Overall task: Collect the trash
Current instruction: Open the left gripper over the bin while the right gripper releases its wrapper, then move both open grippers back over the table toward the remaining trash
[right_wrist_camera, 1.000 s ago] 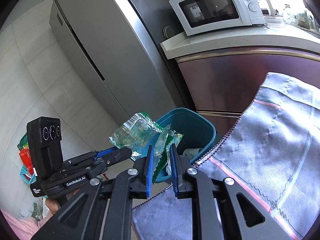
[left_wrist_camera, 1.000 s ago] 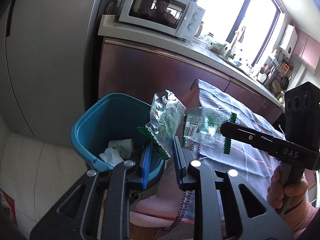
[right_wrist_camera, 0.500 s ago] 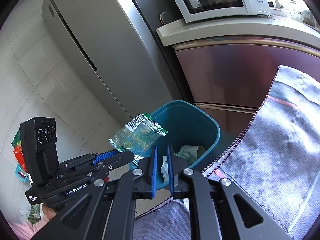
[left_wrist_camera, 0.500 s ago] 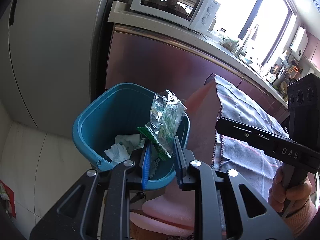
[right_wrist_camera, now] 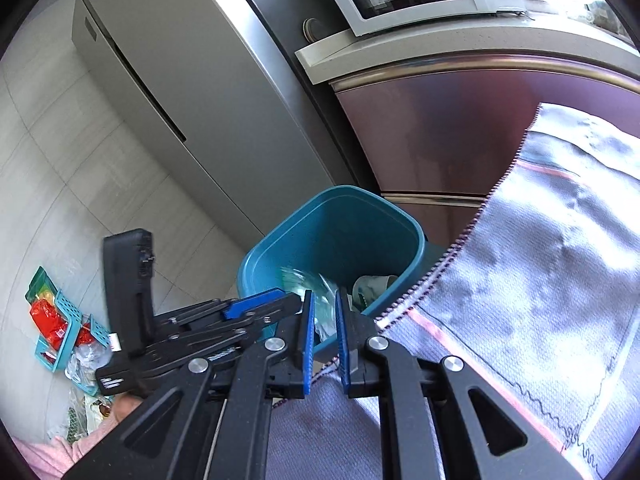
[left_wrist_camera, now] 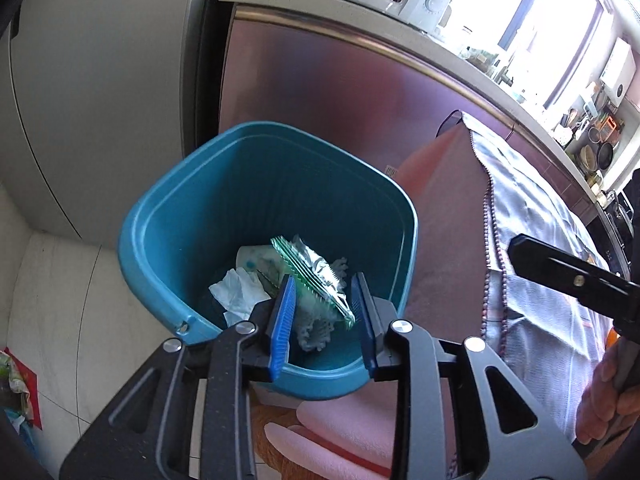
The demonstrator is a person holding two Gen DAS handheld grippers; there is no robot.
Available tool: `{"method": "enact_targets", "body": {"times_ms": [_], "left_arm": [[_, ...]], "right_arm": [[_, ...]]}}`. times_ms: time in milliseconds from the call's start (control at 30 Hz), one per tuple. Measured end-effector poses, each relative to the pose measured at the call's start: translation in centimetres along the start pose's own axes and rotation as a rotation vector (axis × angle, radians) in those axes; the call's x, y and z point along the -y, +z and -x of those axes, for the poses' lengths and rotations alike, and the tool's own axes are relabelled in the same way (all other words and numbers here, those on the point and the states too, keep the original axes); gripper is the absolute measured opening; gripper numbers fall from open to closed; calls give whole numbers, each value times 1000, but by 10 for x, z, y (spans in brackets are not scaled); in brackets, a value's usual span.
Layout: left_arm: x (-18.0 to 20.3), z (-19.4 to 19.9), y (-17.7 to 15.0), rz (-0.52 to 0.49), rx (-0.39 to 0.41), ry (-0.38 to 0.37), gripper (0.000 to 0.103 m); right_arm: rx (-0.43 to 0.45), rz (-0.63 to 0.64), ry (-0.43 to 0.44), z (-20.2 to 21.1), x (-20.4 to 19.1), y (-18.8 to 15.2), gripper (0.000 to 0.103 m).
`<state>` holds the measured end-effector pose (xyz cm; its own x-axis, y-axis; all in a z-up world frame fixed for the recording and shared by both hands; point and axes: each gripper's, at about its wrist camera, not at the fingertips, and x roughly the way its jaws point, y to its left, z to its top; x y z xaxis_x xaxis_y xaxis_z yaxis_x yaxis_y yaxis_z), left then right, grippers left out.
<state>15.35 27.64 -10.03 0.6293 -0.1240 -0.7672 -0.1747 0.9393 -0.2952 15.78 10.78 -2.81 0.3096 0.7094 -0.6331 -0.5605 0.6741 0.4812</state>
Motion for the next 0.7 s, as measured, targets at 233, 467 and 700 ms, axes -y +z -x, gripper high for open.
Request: {"method": "enact_targets", "body": {"times_ms": [233,467,700], "left_arm": [[2,-17,-2,10,-19,0,41],[15,10,-8,-36,51,-39,47],[58,45,-17,-140,130,-138,53]], "right_arm": [[19,-22,6,13,11,-4,10],[58,-10,3,40,15,-13,19],[147,7,-48,89,19,-30,31]]}}
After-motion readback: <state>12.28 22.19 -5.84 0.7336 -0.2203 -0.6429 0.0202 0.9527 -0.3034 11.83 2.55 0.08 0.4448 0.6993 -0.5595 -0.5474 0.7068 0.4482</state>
